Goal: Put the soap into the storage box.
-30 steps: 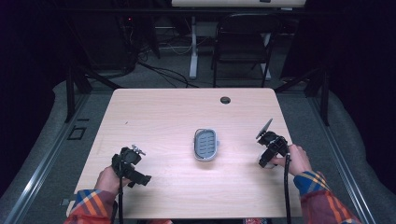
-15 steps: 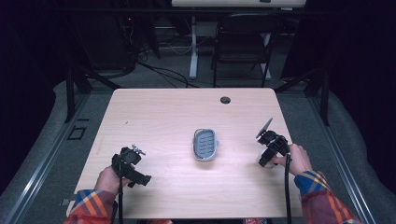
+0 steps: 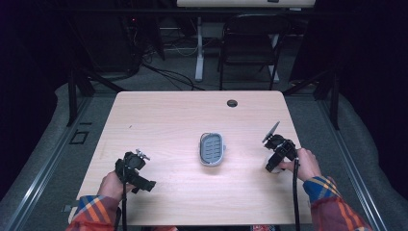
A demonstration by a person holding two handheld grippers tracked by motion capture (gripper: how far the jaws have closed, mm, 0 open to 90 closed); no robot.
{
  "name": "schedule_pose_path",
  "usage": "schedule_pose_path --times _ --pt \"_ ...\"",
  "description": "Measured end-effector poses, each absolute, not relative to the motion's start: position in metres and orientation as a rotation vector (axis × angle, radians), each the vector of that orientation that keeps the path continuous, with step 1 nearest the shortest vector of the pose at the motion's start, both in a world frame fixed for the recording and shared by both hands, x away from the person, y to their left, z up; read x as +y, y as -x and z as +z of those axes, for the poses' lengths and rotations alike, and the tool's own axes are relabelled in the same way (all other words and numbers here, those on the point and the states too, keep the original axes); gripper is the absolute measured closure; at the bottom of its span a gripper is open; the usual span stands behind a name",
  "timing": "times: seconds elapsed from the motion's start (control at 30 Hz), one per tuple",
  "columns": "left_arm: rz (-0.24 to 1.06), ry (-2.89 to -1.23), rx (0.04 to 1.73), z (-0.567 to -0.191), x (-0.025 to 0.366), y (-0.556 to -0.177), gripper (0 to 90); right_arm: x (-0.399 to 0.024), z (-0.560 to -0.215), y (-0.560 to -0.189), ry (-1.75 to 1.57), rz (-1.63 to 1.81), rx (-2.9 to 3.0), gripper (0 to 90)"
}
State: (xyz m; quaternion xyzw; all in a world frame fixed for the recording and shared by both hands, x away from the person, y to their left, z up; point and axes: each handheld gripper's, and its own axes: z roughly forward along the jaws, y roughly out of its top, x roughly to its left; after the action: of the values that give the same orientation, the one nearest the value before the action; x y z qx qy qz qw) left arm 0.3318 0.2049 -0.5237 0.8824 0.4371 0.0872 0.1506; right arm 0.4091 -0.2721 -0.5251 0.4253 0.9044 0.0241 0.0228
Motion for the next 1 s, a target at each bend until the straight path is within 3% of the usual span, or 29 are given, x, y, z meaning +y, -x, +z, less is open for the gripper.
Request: schedule_pose_path --times 1.0 --pt "0.249 -2.533 1.256 -0.524 0.205 -0.332 0.0 -0.256 -0.515 -0.410 -1.277 0.135 2.844 23.2"
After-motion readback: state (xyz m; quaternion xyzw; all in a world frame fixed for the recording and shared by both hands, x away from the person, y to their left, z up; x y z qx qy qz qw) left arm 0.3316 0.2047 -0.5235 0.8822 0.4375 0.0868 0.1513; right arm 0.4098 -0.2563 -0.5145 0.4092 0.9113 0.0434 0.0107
